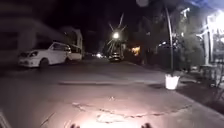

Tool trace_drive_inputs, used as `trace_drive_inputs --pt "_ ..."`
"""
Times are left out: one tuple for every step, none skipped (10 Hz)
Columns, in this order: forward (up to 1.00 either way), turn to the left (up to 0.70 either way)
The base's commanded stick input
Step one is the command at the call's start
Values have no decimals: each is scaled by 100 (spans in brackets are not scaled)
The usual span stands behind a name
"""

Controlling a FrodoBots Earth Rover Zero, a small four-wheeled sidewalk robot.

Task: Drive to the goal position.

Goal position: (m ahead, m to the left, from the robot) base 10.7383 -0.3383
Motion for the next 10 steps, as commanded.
trace_drive_inputs --pt "70 0" --pt "70 0" --pt "70 0" --pt "70 0" --pt "70 0" --pt "70 0" --pt "70 0" --pt "70 0" --pt "70 0" --pt "70 0"
